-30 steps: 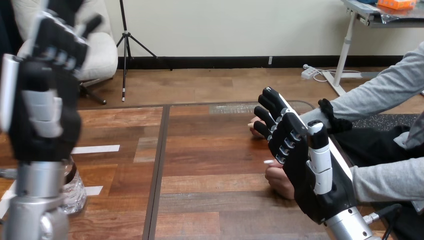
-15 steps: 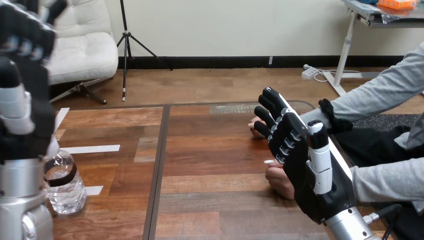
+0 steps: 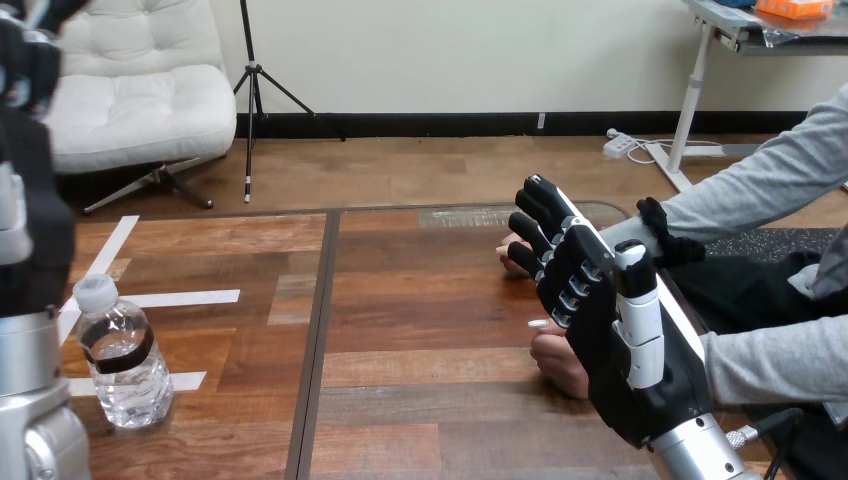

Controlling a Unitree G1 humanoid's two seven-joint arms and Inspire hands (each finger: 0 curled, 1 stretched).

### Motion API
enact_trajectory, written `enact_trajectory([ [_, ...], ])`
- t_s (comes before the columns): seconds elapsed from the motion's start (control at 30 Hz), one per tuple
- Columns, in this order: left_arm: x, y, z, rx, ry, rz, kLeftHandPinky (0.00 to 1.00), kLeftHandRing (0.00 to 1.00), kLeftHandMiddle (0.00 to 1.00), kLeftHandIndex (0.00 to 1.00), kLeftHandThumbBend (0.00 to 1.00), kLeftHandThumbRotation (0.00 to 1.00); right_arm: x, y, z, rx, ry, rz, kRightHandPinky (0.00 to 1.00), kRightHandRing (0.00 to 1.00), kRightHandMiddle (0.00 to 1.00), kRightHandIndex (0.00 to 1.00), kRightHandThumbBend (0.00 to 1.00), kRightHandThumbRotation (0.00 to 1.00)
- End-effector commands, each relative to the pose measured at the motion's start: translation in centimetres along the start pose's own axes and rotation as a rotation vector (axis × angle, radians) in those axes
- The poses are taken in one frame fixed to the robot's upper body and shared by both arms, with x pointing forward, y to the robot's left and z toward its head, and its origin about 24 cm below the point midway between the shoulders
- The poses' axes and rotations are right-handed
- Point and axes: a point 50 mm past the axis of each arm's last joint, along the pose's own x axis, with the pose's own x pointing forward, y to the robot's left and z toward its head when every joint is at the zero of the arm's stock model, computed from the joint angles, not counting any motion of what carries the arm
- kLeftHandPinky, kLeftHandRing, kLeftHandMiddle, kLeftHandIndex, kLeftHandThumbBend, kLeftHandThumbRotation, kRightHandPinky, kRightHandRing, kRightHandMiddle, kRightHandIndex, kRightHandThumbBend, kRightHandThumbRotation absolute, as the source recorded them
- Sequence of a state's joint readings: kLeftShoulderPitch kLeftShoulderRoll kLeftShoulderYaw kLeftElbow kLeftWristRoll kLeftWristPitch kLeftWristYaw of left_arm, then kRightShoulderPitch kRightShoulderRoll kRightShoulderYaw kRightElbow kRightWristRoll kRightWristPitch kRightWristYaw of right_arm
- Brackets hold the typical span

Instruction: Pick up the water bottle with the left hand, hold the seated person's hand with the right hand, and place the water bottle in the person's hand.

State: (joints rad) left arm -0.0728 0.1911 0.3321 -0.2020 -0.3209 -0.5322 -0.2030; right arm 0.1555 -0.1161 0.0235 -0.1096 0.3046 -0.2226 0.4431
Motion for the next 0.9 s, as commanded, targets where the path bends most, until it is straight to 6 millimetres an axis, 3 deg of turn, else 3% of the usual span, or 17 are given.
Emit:
enact_trajectory([
  [0.0,0.8,0.3,0.9,0.009,-0.05,-0.001,0.89,0.98,0.96,0.92,1.0,0.91,1.0,0.0,1.1,-0.013,-0.061,0.018,1.0,1.0,0.99,0.97,0.82,1.0],
  [0.27,0.5,0.8,0.9,0.016,-0.038,0.007,0.93,0.98,0.96,0.92,1.0,0.92,1.0,0.0,1.1,-0.019,-0.059,0.02,1.0,1.0,1.0,0.97,0.83,1.0],
  [0.87,-0.3,2.1,-0.1,0.047,0.011,0.069,0.9,0.97,0.97,0.92,0.97,0.96,1.1,0.0,1.0,-0.008,-0.06,0.023,1.0,1.0,0.99,0.97,0.83,1.0],
])
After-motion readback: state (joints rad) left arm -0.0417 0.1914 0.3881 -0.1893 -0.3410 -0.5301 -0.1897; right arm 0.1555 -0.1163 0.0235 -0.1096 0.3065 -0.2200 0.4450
